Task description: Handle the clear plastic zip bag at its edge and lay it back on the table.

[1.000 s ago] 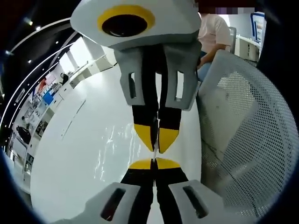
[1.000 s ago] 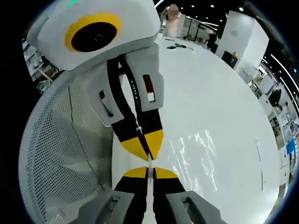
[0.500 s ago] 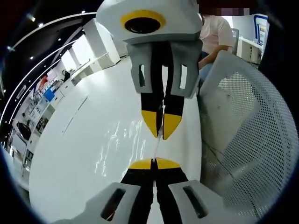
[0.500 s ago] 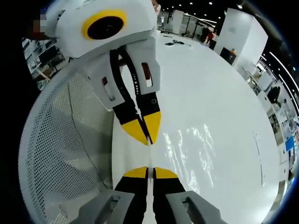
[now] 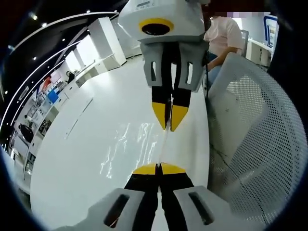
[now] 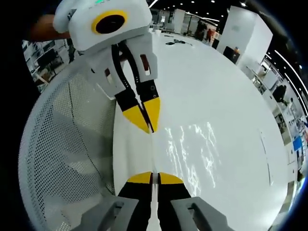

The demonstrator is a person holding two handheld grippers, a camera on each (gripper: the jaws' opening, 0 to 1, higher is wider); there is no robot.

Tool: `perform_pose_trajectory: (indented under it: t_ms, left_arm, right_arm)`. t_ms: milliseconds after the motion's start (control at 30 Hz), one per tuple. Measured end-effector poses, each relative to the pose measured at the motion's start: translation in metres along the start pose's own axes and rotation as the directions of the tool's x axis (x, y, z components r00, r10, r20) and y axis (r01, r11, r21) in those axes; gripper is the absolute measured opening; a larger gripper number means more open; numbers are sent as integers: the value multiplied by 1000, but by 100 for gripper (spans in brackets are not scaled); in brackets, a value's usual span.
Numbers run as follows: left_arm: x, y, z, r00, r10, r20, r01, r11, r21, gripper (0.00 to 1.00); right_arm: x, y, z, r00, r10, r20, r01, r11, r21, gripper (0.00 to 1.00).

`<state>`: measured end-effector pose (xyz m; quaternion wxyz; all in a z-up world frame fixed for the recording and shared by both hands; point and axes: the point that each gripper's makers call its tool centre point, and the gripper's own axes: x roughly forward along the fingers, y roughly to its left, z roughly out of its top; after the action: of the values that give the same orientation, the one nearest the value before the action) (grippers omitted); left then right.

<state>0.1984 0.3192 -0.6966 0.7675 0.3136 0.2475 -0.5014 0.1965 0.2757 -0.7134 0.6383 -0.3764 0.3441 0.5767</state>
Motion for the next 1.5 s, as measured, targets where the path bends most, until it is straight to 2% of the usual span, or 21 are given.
perform_pose_trajectory:
  t_ms: [700,1500]
  left_arm:
    - [1,2,1,1000,-4,-7,4,1000,0,0]
    - [-2,6,-5,1000,2,-14,-2,1000,-11,0]
  right_arm:
    - [-12,-4,-23,1000,-17,-7,17,999,35,0]
    - [-17,-4,-35,1000,-21,-21,23,998,57,0]
